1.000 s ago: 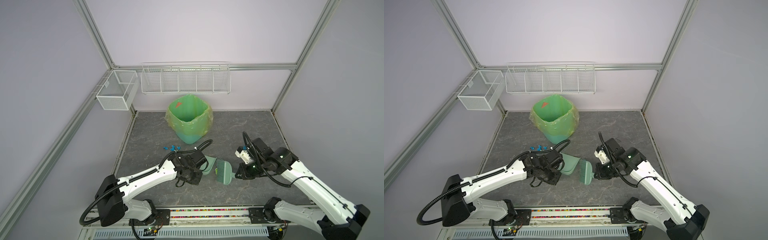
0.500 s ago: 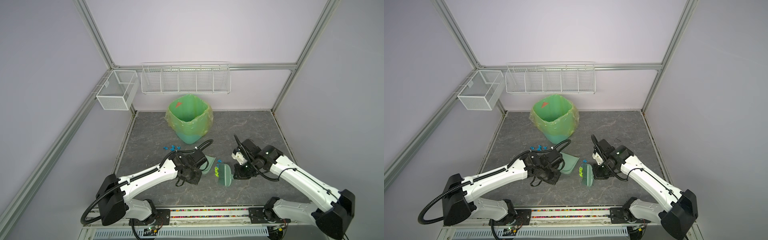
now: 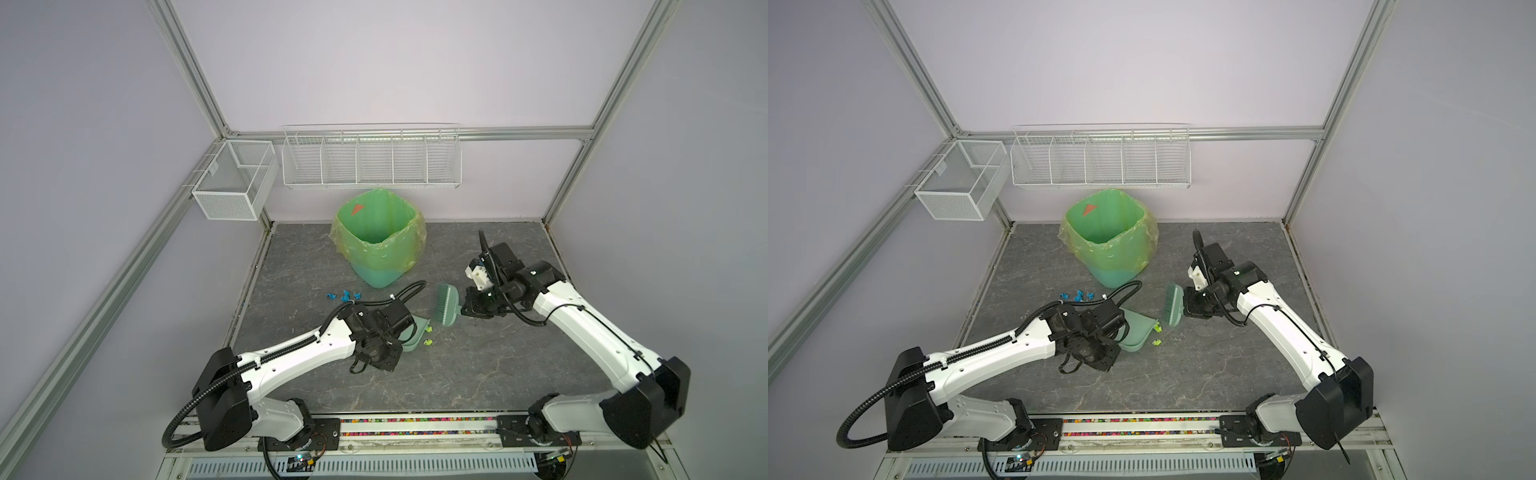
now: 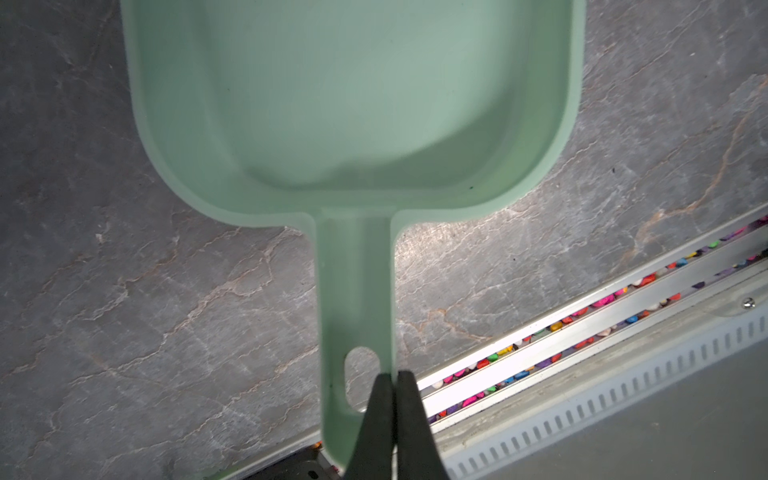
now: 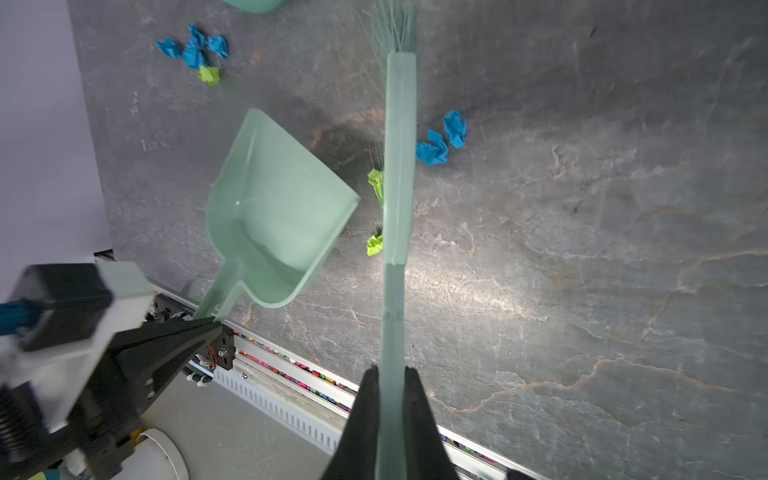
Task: Sweep away the paper scraps from the table
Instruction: 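Set the dustpan beside the scraps with the left while the right places the brush beyond, then sweep the lime and blue scraps toward the dustpan with the right gripper's brush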
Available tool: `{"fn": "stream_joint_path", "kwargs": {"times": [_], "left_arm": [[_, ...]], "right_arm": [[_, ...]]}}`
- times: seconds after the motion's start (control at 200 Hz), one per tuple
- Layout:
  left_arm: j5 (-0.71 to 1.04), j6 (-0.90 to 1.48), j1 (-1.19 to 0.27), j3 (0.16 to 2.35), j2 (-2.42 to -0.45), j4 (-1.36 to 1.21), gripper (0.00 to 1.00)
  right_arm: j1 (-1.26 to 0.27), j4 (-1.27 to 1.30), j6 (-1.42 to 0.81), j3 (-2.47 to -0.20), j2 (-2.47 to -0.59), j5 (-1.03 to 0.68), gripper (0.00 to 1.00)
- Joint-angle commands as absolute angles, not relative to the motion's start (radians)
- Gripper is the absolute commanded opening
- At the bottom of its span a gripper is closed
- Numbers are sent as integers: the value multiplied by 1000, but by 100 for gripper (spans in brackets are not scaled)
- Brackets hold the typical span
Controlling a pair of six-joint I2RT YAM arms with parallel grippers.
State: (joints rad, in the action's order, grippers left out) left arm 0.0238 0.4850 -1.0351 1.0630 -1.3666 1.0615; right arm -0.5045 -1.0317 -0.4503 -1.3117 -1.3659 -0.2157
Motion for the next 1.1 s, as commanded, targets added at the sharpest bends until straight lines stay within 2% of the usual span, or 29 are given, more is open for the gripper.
{"fn": "stream_joint_path", "kwargs": {"times": [0.0,0.215,0.43,0.7,1.1], "left_arm": [[35,476,-1038,1077,-1331,1097,0],[18,501,-1100,1089,-1342,1121,0],[1,564,-1174,1067,-1325,1140,0],[-12,684,-1282,1072,-1342,1120,0],[31,776,-1366,1029,-1352,1057,0]], "right_arm": [[-494,-1129,-371,-1400,-1372,-194,7],[-462,-1239,-267,-1511,-1409,-141,7],[-453,-1316,-170,-1606,-1502,54,7],[-454,-1296,-105,-1721,-1610,123,7],[-453,-1260,-55,-1738,-1699,160,7]]}}
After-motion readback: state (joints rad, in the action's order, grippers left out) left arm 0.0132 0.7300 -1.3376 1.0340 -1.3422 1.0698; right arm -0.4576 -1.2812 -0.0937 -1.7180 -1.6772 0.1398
